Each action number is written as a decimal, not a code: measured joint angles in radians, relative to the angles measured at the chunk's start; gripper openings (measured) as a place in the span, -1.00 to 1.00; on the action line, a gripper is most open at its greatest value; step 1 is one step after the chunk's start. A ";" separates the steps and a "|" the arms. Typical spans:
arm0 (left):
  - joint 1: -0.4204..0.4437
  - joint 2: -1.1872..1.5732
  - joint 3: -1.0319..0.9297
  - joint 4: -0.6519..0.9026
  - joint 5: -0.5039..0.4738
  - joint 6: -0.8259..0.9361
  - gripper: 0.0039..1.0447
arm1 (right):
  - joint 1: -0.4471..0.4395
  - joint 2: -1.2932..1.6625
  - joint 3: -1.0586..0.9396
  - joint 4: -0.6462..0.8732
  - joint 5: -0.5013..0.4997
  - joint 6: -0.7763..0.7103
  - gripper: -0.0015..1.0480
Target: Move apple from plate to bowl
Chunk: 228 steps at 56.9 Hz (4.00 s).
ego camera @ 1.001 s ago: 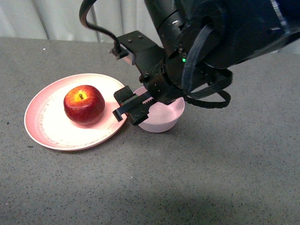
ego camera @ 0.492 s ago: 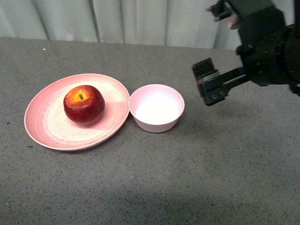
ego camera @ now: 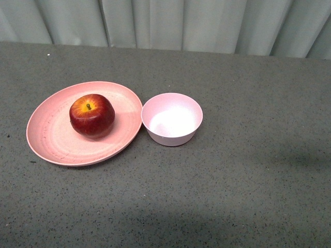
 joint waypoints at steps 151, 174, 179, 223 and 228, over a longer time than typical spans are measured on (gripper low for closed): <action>0.000 0.000 0.000 0.000 0.000 0.000 0.88 | -0.177 -1.493 -0.225 -1.249 -0.179 0.008 0.75; -0.092 0.776 0.103 0.379 -0.149 -0.049 0.88 | -0.177 -1.493 -0.225 -1.249 -0.179 0.009 0.82; -0.084 0.982 0.156 0.526 -0.114 -0.049 0.88 | -0.177 -1.493 -0.225 -1.249 -0.179 0.009 0.82; -0.169 1.816 0.670 0.546 -0.055 -0.137 0.88 | -0.177 -1.493 -0.225 -1.249 -0.179 0.009 0.82; -0.178 1.857 0.701 0.536 -0.054 -0.137 0.88 | -0.177 -1.493 -0.225 -1.249 -0.179 0.009 0.82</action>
